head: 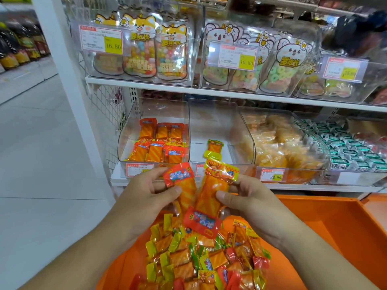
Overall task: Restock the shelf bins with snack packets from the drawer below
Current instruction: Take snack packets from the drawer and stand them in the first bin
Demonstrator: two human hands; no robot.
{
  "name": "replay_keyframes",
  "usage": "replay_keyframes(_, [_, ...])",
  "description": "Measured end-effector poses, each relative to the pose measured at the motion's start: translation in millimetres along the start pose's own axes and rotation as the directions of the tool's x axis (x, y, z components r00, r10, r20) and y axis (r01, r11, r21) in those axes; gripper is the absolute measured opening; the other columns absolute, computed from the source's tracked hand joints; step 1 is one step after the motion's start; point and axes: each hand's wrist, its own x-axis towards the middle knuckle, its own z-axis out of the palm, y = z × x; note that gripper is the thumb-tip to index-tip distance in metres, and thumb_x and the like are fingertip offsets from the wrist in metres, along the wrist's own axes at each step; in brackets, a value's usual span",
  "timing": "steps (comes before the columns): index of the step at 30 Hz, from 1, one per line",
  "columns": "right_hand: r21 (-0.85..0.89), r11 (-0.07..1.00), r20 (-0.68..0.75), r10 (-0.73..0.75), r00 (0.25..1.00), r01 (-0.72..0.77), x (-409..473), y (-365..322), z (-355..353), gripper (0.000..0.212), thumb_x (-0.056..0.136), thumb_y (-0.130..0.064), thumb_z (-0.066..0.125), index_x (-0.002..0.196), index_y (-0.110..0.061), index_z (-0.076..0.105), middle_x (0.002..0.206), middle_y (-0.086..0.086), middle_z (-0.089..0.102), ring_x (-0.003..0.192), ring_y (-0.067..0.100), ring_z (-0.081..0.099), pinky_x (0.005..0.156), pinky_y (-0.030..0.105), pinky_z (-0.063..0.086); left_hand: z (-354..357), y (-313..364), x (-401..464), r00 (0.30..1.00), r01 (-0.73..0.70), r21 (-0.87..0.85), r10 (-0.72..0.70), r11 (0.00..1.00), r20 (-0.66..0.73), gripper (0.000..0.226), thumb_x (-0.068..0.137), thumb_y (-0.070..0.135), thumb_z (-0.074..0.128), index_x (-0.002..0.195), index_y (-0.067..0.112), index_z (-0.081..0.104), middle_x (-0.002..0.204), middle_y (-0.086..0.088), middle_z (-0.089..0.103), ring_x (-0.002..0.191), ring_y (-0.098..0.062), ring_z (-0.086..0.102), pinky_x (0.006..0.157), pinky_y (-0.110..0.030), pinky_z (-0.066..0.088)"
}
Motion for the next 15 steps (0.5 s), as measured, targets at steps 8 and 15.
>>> replay_keyframes(8, [0.192,0.978,-0.200,-0.047,0.979,0.086,4.7,0.6,3.6,0.030,0.086,0.006,0.072,0.110,-0.011,0.073,0.076,0.010,0.072,0.077,0.029,0.074,0.066,0.039,0.063,3.7,-4.4,0.5,0.997,0.080,-0.058,-0.080,0.995,-0.003,0.026,0.094,0.011,0.072,0.119,0.022,0.070,0.095,-0.010,0.080,0.078,-0.032,0.073,0.078,-0.051,0.062])
replay_keyframes(15, [0.132,0.991,-0.295,0.001,0.955,0.040,3.2,7.2,11.4,0.027,0.083,-0.005,0.082,0.109,-0.006,0.073,0.095,0.014,0.079,0.085,0.029,0.077,0.065,0.032,0.061,6.7,-5.3,-0.5,0.994,0.099,-0.159,-0.091,0.982,0.055,0.034,0.090,0.039,0.071,0.120,0.021,0.071,0.104,-0.012,0.079,0.091,-0.032,0.075,0.083,-0.052,0.060])
